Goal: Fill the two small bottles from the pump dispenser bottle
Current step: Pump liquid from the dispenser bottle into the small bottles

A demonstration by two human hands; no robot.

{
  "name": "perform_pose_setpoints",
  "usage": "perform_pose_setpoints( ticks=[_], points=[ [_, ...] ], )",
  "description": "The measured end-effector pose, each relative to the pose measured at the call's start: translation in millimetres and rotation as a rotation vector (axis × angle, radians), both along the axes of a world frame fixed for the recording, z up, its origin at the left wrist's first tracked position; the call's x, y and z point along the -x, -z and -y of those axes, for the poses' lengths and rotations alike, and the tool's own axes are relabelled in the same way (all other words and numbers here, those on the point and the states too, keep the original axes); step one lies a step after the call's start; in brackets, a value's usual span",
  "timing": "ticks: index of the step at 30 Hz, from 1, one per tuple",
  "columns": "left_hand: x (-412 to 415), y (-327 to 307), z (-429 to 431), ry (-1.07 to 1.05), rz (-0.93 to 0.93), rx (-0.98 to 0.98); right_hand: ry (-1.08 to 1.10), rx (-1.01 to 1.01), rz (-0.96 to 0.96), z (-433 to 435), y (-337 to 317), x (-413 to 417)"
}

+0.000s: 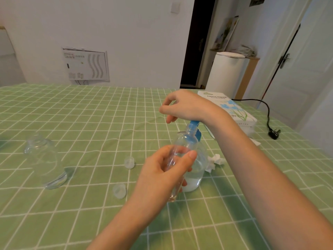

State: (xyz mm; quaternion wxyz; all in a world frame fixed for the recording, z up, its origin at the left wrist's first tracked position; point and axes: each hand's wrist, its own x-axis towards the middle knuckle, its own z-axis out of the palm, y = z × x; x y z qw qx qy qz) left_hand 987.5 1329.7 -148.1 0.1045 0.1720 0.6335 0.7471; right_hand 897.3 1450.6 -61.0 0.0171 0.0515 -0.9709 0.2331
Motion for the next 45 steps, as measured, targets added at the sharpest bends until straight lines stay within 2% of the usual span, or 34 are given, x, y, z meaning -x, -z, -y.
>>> perform_pose_setpoints(
  ticks=[18,24,39,45],
  points=[
    [-2.1,5.2,-2.2,-0.008,0.009,0.001,0.026,0.021,0.034,-0.4,10.0,-0.4],
    [1.2,3.9,-3.1,0.002,-0.024,-0.015,0.014,-0.074,-0.008,2.6,-1.2,0.5],
    [-1.2,8.3,-1.8,0.013,-0.001,-0.016,-0.017,0.045,0.024,-0.7,13.0,1.9],
    [0.4,7.2,-1.4,0.011,-0.021,-0.009,-0.025,-0.013,0.009,0.9,8.5,-0.6]
  ],
)
